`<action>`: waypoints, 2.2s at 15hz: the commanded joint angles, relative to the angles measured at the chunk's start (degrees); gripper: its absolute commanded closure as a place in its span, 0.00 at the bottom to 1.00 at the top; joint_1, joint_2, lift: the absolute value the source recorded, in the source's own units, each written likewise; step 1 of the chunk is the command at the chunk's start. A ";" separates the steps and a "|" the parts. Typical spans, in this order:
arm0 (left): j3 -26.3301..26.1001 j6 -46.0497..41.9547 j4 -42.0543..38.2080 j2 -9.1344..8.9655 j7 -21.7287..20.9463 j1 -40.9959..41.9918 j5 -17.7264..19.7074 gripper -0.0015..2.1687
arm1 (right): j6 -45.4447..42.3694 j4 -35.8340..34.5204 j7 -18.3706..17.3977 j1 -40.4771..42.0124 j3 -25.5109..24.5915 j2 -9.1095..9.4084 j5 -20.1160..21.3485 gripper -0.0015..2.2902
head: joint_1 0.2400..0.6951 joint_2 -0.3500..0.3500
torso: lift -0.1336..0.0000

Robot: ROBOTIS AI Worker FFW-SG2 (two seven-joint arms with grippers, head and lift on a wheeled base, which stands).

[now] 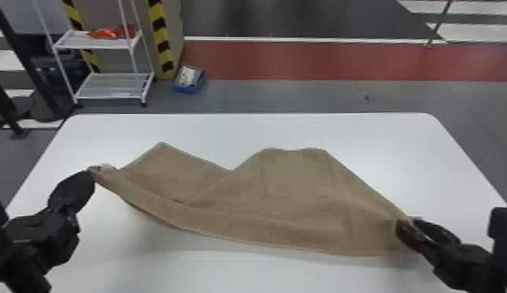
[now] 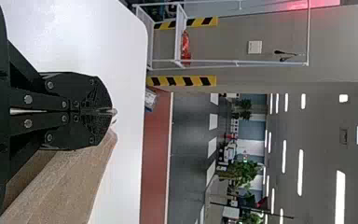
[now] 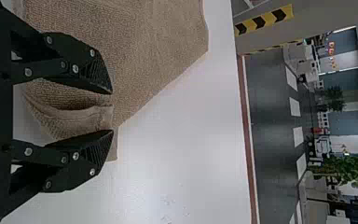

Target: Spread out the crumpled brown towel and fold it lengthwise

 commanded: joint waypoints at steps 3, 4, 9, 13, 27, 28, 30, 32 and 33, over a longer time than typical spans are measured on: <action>-0.15 -0.16 0.45 -0.01 -0.16 0.13 -0.09 0.62 | -5.89 -0.36 0.44 3.19 -1.57 0.21 -0.38 0.06 | 1.00 0.45 | 0.04; -0.32 -0.16 0.53 -0.01 -0.16 -0.05 -0.09 0.62 | -5.89 -0.27 0.88 3.19 -1.74 0.21 -0.38 0.09 | 1.00 0.44 | 0.04; -1.20 -0.16 0.53 -0.01 -0.51 -0.13 -0.18 0.62 | -5.89 -0.09 0.88 2.83 -1.74 0.30 0.15 0.22 | 1.00 0.42 | 0.04; -1.20 -0.16 0.45 -0.01 -0.51 -0.05 -0.18 0.62 | -5.53 -0.18 2.64 2.92 -2.45 0.30 0.32 0.64 | 1.00 0.42 | 0.04; 0.03 3.36 -7.73 2.27 3.35 -4.09 -0.62 0.62 | 7.65 -9.58 10.55 -0.24 -13.34 -2.25 -0.55 0.75 | 1.00 0.34 | 0.04; 0.29 5.29 -8.25 2.63 3.71 -5.41 -0.18 0.62 | 10.11 -10.02 10.64 -2.70 -15.01 -2.78 -3.89 0.75 | 1.00 0.34 | 0.04; 0.12 7.58 -8.08 3.33 4.06 -9.19 0.35 0.62 | 12.40 -8.97 10.64 -7.62 -16.68 -3.39 -7.06 0.75 | 1.00 0.33 | 0.04; -0.15 11.09 -6.15 4.12 4.32 -14.64 1.41 0.62 | 12.75 -5.72 10.64 -13.51 -14.84 -3.39 -6.09 0.75 | 1.00 0.33 | 0.04; -0.50 12.67 -4.65 4.38 4.76 -17.89 1.41 0.62 | 12.75 -3.61 10.64 -16.77 -13.52 -3.39 -5.30 0.75 | 1.00 0.33 | 0.04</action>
